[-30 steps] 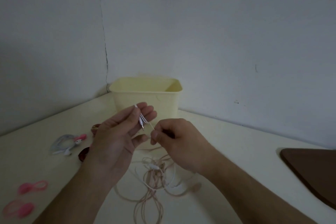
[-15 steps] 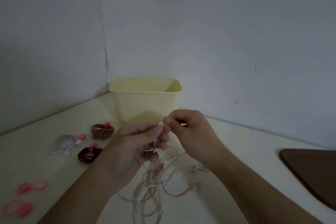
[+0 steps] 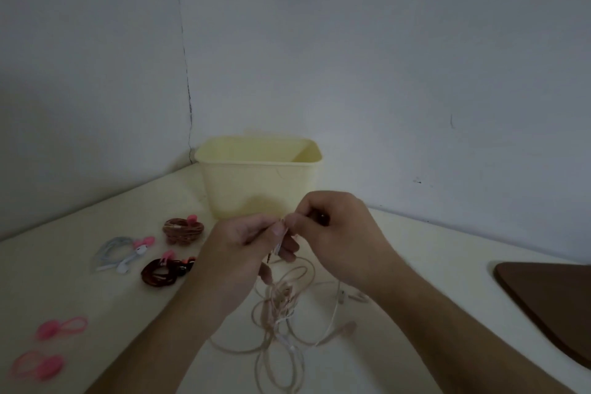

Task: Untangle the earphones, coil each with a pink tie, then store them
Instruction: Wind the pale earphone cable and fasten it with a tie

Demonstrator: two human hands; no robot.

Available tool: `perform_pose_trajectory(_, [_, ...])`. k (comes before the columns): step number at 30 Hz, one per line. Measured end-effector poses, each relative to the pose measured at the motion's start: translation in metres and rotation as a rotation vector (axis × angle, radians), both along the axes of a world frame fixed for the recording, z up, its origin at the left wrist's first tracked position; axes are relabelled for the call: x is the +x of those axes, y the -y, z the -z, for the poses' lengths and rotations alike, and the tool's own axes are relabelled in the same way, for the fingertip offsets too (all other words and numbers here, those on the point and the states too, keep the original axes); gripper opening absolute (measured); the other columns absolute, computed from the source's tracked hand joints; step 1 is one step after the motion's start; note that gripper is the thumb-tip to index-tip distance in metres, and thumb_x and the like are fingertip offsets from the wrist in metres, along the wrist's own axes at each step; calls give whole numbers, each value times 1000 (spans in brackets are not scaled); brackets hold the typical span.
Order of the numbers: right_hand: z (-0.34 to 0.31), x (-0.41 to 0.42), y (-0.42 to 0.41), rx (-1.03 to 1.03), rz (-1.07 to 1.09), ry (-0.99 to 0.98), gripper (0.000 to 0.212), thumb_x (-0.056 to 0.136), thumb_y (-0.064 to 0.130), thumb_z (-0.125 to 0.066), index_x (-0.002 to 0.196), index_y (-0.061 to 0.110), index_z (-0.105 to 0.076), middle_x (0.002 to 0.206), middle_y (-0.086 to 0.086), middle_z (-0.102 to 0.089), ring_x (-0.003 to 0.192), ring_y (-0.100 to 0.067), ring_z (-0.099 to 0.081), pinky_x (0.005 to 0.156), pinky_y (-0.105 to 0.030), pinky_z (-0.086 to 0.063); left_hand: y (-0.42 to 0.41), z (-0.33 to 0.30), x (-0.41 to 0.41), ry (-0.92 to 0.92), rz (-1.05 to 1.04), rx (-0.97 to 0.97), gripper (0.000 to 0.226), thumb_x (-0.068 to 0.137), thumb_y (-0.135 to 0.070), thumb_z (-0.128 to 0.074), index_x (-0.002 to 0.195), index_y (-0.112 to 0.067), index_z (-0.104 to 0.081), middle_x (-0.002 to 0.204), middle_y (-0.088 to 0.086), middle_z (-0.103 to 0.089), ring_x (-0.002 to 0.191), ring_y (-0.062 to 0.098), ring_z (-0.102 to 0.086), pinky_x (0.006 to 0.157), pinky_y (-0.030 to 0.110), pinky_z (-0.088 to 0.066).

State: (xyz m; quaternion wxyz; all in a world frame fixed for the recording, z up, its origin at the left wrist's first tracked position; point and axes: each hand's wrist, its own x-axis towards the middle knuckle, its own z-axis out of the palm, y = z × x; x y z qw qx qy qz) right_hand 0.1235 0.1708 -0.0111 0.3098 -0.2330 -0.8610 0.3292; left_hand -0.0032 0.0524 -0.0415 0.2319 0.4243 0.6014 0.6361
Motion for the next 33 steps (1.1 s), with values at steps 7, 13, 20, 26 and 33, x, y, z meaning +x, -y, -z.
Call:
perform_pose_trajectory(7, [9, -3, 0, -85, 2, -116, 24, 98, 27, -71, 76, 19, -66, 67, 8, -67, 66, -3, -60, 68, -25, -50, 2, 0, -1, 283, 194, 9, 21, 97, -16, -67, 91, -1, -80, 78, 12, -70, 66, 17, -65, 48, 26, -45])
perform_pose_trajectory(13, [20, -8, 4, -71, -32, 95, 30, 102, 27, -61, 73, 24, -68, 60, 11, -55, 55, -3, -47, 56, -20, -36, 5, -7, -3, 428, 40, 283, 32, 88, -12, -64, 117, -4, -74, 111, 11, -80, 102, 19, -78, 54, 22, -55])
perform_pose_trajectory(20, [7, -4, 10, -38, -108, 70, 27, 97, 26, -70, 71, 23, -68, 63, 9, -65, 55, -2, -51, 56, -22, -42, -3, 5, 1, -38, -98, 17, 28, 101, -1, -60, 99, -19, -81, 90, -1, -81, 80, 15, -76, 53, 35, -59])
perform_pose_trajectory(26, [1, 2, -1, -134, -1, -120, 23, 93, 25, -79, 74, 15, -70, 56, 11, -63, 51, -1, -50, 56, -16, -40, 2, -1, -2, 182, 161, -38, 26, 101, -15, -60, 92, 2, -77, 75, 13, -63, 67, 19, -59, 49, 30, -42])
perform_pose_trajectory(33, [20, -7, 1, -174, -49, -13, 36, 102, 30, -61, 69, 18, -68, 58, 7, -51, 54, -8, -45, 62, -32, -39, 3, -4, 0, 453, 122, 249, 27, 89, -16, -62, 108, -5, -78, 100, 9, -78, 90, 17, -75, 51, 23, -52])
